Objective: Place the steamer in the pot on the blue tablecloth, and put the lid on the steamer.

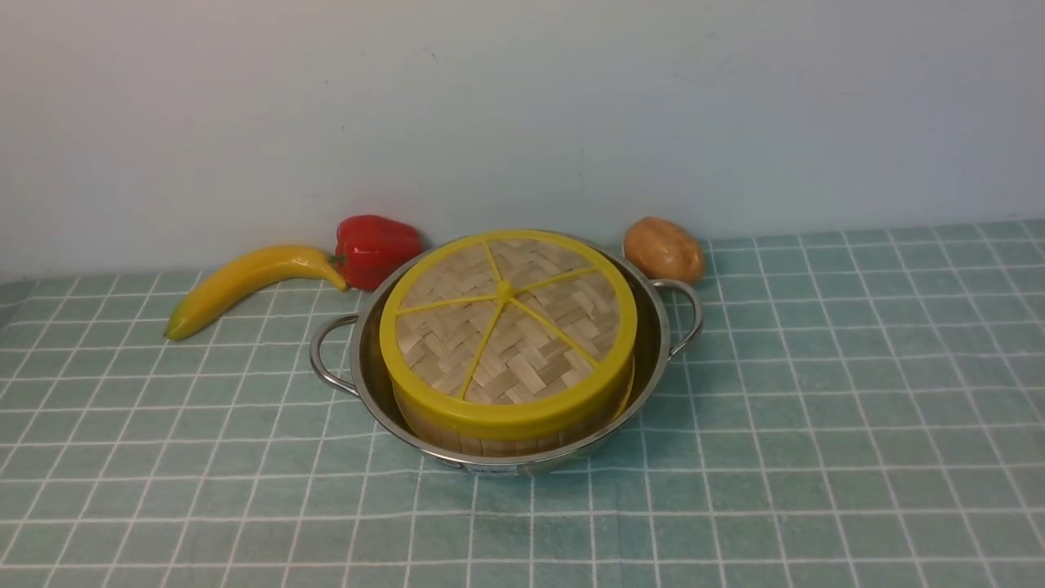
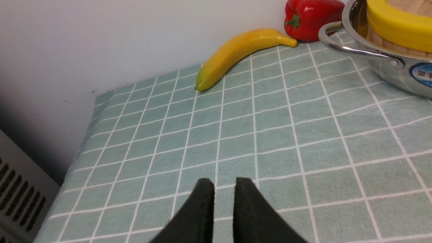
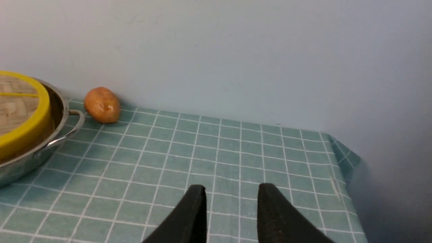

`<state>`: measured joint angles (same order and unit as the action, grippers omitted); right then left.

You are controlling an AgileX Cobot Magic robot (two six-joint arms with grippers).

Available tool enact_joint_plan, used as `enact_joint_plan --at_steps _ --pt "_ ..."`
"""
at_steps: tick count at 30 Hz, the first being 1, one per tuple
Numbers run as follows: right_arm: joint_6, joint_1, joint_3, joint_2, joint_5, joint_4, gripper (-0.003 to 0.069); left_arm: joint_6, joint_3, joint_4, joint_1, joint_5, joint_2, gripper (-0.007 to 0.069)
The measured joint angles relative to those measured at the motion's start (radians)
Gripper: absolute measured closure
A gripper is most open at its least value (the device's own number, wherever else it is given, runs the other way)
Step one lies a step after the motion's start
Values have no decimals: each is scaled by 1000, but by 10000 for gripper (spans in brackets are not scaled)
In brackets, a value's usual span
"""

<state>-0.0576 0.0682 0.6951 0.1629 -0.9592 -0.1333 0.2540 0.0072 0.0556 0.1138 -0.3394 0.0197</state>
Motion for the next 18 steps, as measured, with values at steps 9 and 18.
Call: enact_joint_plan --at_steps 9,18 --pt "-85 -1 -282 -52 409 46 419 0 0 0 0 0 0 539" --pt "-96 -1 -666 -158 724 68 419 0 0 0 0 1 -1 531"
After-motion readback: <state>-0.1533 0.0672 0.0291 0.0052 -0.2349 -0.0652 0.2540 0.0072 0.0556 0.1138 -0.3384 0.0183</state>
